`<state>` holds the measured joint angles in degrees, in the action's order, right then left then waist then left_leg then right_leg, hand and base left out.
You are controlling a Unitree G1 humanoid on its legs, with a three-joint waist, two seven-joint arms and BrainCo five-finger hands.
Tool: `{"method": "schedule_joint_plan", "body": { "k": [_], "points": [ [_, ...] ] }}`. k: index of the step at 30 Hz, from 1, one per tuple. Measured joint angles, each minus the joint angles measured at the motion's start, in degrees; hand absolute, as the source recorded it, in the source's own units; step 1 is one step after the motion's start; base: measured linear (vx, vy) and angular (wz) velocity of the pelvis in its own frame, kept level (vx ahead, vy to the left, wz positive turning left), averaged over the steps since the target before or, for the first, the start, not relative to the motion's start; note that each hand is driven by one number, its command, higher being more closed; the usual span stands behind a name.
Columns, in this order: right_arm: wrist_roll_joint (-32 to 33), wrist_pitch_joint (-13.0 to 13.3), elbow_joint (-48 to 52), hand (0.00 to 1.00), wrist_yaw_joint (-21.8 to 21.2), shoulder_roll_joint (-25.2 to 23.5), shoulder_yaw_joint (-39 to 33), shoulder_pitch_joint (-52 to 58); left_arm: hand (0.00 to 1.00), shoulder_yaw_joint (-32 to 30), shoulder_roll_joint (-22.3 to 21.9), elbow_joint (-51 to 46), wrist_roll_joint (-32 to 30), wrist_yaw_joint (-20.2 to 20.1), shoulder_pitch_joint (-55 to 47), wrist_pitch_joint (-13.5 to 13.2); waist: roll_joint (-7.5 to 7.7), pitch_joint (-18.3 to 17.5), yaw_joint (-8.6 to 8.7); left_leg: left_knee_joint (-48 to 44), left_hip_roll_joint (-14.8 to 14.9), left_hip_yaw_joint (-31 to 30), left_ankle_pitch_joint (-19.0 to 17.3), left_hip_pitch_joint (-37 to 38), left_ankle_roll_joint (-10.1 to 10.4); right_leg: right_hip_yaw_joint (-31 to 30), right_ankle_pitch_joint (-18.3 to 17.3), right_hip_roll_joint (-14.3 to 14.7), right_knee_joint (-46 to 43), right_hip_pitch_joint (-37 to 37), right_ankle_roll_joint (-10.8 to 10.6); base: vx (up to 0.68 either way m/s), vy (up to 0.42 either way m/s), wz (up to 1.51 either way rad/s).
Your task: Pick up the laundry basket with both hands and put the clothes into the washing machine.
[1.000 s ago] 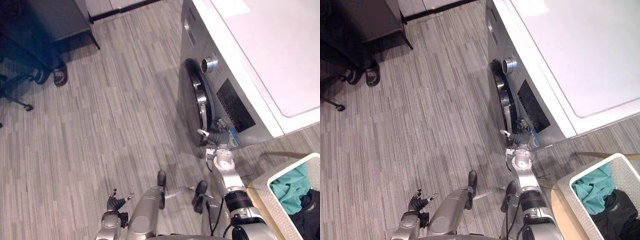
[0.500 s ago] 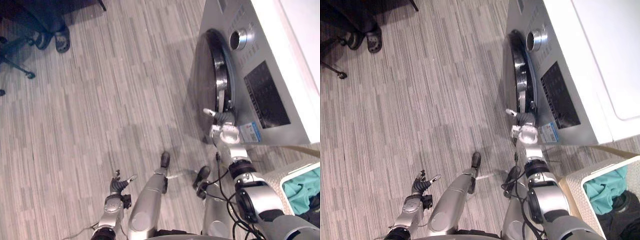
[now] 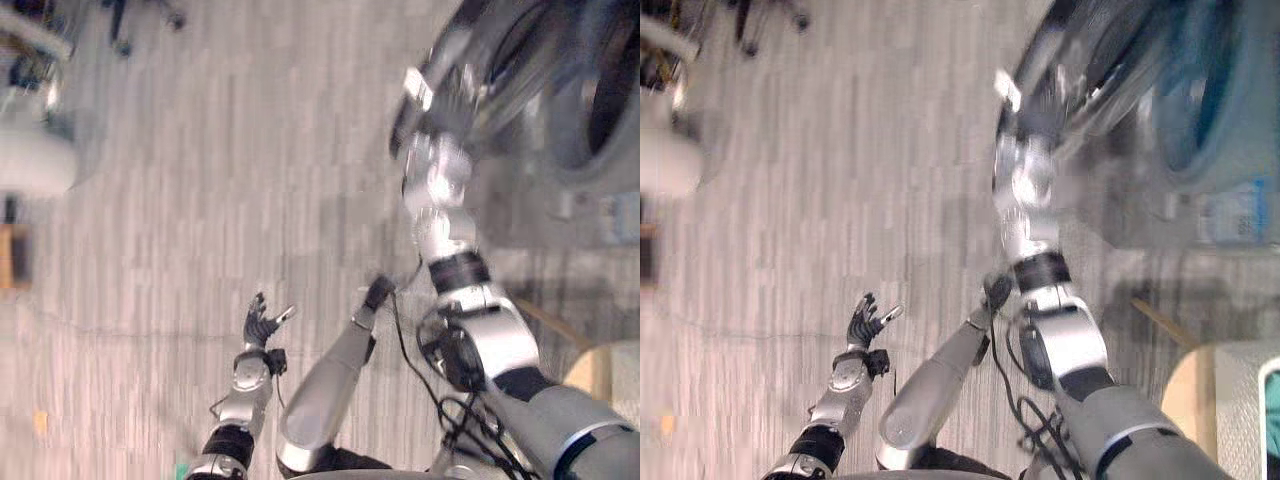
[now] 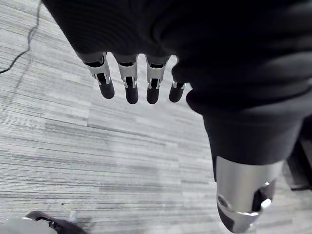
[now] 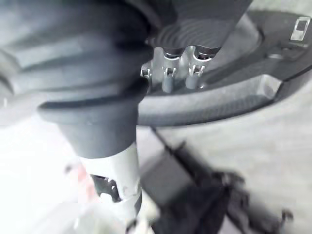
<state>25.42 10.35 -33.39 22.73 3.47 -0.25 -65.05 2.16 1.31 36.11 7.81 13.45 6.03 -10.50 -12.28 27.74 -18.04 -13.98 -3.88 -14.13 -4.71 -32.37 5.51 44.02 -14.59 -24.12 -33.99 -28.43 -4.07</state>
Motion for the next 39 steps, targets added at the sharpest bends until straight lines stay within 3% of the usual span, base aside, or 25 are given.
{"method": "schedule_joint_plan", "body": {
  "k": [1, 2, 4, 7, 9, 11, 13, 14, 16, 20, 23, 25, 29, 32, 35, 39],
  "points": [
    [-0.02, 0.61, 2.20, 0.00, -2.63, 0.27, 4.08, -3.23, 0.00, -0.49, 0.20, -0.03, 0.01, 0.02, -1.20, 0.26, -0.03, -0.02, -0.56, 2.26, 1.33, 0.07, 4.35, 0.95, 0.76, 0.73, -0.93, -0.30, -2.63, -0.02, 1.30, 0.04, -0.224, 1.13],
    [0.00, 1.39, 3.99, 0.00, -4.74, 1.13, 6.84, -7.00, 0.00, 0.02, 0.15, -0.23, 0.01, -0.18, -1.33, 0.33, 0.02, 0.01, -0.81, 3.14, 0.79, -0.74, 7.34, 1.08, 0.81, -0.72, -2.20, -1.24, -5.54, 0.10, 3.65, 0.03, -0.184, 1.07],
    [0.02, 2.10, 3.87, 0.00, -6.22, 2.53, 8.33, -10.47, 0.00, 0.51, 0.13, -1.21, 0.01, -0.67, -1.49, 0.15, 0.05, 0.03, -1.70, 3.83, 0.91, -1.97, 8.99, 1.20, 1.60, -2.04, -2.82, -0.61, -5.85, 0.35, 3.73, 0.05, -0.187, 0.85],
    [0.58, 2.00, 2.06, 0.00, -6.95, 3.46, 8.79, -11.37, 0.00, 2.14, 0.14, -1.34, 0.01, -0.90, -2.03, 0.20, 0.08, 0.05, -1.58, 3.79, 1.37, -2.64, 9.10, 1.51, 1.75, -5.04, -2.69, 1.45, -4.30, 0.50, 3.62, 0.08, -0.146, 0.16],
    [1.05, 1.49, 0.15, 0.00, -7.29, 7.76, 10.34, -9.30, 0.00, 3.33, 0.10, -1.42, 0.01, -1.03, -2.06, 0.22, 0.12, 0.08, -1.30, 3.77, 2.60, -1.37, 9.10, 1.61, 1.73, -7.18, -0.93, 3.77, -0.85, 0.73, 3.33, 0.03, -0.046, -0.58],
    [1.06, 0.92, 0.56, 0.00, -8.22, 11.93, 10.84, -4.44, 0.00, 3.32, 0.15, -1.75, 0.01, -1.02, -2.01, 0.25, 0.30, 0.20, -0.04, 3.74, 3.85, 0.32, 9.11, 2.21, 1.71, -8.90, 1.48, 5.90, 2.43, 1.16, 3.20, 0.01, 0.002, -0.65],
    [1.01, 0.31, 1.64, 0.00, -9.33, 17.01, 11.08, 4.55, 0.00, 3.33, 0.48, -1.94, -0.01, -1.03, -1.79, 0.24, 0.77, 0.52, 3.28, 3.76, 4.58, 1.50, 9.08, 3.70, 1.66, -11.74, 3.97, 7.81, 5.97, 2.24, 2.83, -0.01, 0.024, -0.71],
    [1.00, 0.30, 2.51, 0.00, -9.59, 17.78, 11.01, 6.90, 0.00, 3.33, 0.77, -1.90, -0.01, -1.04, -1.57, 0.26, 1.10, 0.74, 3.72, 3.80, 4.94, 2.32, 9.06, 4.04, 1.63, -12.79, 4.78, 8.42, 6.94, 2.22, 2.74, -0.02, 0.026, -0.89],
    [0.95, 0.27, 7.34, 0.00, -11.72, 18.84, 10.64, 16.98, 0.00, 3.23, 2.37, -1.95, -0.09, -1.03, 0.09, 0.54, 2.51, 1.56, 6.69, 3.79, 6.44, 4.90, 8.25, 5.25, 0.50, -16.25, 6.73, 10.70, 10.07, 2.25, 2.82, -0.03, 0.005, -0.95],
    [-2.07, -0.56, 12.19, 0.00, -16.29, 18.37, 11.52, 31.64, 0.00, 2.98, 3.24, -2.57, -0.13, -0.98, 5.76, 1.25, 3.67, 1.46, 9.92, 3.64, 8.40, 8.27, 6.96, 6.21, 0.14, -20.14, 8.66, 13.40, 12.32, 1.61, 3.35, -0.06, -0.030, -0.68],
    [-5.94, -1.46, 14.42, 0.00, -20.75, 13.71, 12.43, 42.04, 0.00, 2.61, 8.04, -3.17, -1.13, -0.73, 15.58, 1.83, 7.41, 1.34, 12.84, 3.14, 10.00, 11.84, 5.31, 6.06, 0.72, -24.14, 9.79, 15.56, 12.14, -1.25, 4.05, -0.09, -0.044, -0.67],
    [-6.04, -1.98, 14.41, 0.00, -21.75, 12.05, 12.03, 44.58, 0.00, 2.46, 10.89, -1.56, -1.40, -0.48, 20.21, 1.94, 8.85, 1.23, 13.58, 2.98, 10.34, 13.06, 5.30, 5.81, 0.72, -25.44, 10.40, 16.06, 12.20, -2.24, 4.10, -0.10, -0.025, -0.47],
    [-7.62, -2.02, 14.46, 0.00, -22.89, 8.12, 9.15, 50.12, 0.00, 1.16, 26.72, 10.91, -1.24, 1.96, 38.29, 2.81, 13.48, 0.75, 18.44, 0.35, 11.89, 17.11, 4.20, 2.06, 0.52, -29.62, 13.93, 18.31, 15.15, -6.32, 3.67, -0.11, -0.002, -0.58],
    [-7.67, -1.82, 14.89, 0.00, -22.81, 7.77, 7.22, 51.78, 0.00, -0.65, 34.64, 16.58, -1.24, 2.96, 45.03, 3.34, 15.04, 0.76, 20.65, -1.27, 12.86, 19.67, 3.61, -0.32, -0.07, -32.10, 17.37, 19.48, 18.60, -7.98, 3.48, -0.07, 0.022, -0.50],
    [-7.51, -1.74, 18.45, 0.00, -22.58, 7.51, 5.38, 54.95, 0.00, -1.29, 35.29, 17.19, -1.28, 2.92, 43.85, 4.01, 15.09, 0.75, 20.57, -3.64, 13.71, 21.16, 2.34, -1.89, -0.23, -33.50, 18.92, 20.29, 20.27, -8.57, 3.38, -0.02, 0.016, -0.36],
    [-6.91, -1.21, 29.52, 0.00, -22.61, 5.75, 4.66, 60.79, 0.00, -10.82, 37.33, 16.21, -1.44, 3.33, 44.97, 6.34, 16.22, 1.04, 20.42, -6.56, 15.12, 21.25, 1.61, -6.22, -0.14, -33.23, 20.22, 21.24, 21.46, -11.01, 3.73, -0.02, -0.012, -0.07]
  ]
}}
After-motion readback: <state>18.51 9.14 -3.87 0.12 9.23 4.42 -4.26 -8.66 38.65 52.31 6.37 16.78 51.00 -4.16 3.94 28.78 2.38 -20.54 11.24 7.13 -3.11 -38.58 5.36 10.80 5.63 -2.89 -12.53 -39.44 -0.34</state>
